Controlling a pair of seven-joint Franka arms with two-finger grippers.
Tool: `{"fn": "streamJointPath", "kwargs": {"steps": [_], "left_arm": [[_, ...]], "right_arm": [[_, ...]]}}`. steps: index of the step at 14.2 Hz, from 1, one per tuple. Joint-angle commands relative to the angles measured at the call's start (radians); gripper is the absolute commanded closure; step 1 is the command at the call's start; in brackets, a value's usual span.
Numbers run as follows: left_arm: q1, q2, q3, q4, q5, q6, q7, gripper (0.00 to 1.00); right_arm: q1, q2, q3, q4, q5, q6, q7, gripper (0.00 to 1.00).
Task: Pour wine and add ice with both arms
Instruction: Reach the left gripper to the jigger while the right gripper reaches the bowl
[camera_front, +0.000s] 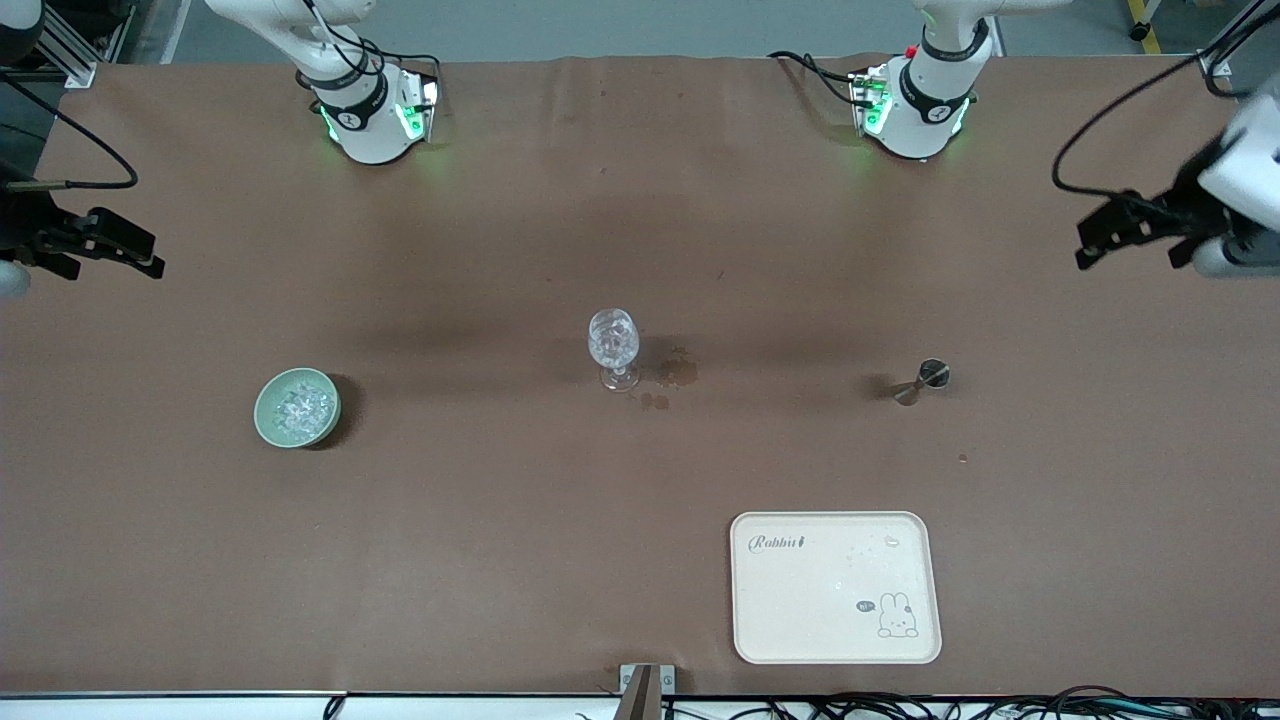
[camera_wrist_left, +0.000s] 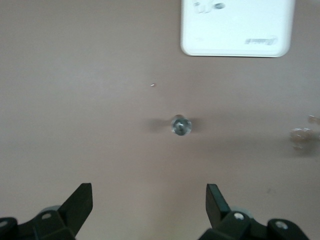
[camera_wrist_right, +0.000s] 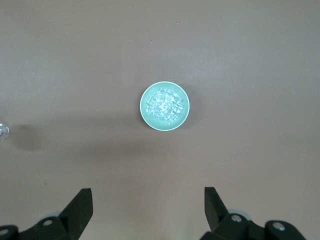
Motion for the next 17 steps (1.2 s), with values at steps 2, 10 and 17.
{"fn": "streamJointPath", "kwargs": {"steps": [2, 10, 17], "left_arm": [[0.109, 0.134, -0.001, 0.035, -0.145, -0.007, 0.014, 0.0], [0.166, 0.364, -0.001, -0.058, -0.299, 0.015, -0.24, 0.0], [0.198, 0.574, -0.001, -0.035, -0.455, 0.039, -0.434, 0.0]], "right_arm": [[0.002, -0.024, 0.0, -0.02, 0.008, 0.019, -0.004, 0.01], [0.008, 0.004, -0.001, -0.196, 0.008, 0.261, -0.004, 0.02], [-0.011, 0.166, -0.003, -0.328, 0.005, 0.55, 0.01, 0.06]]}}
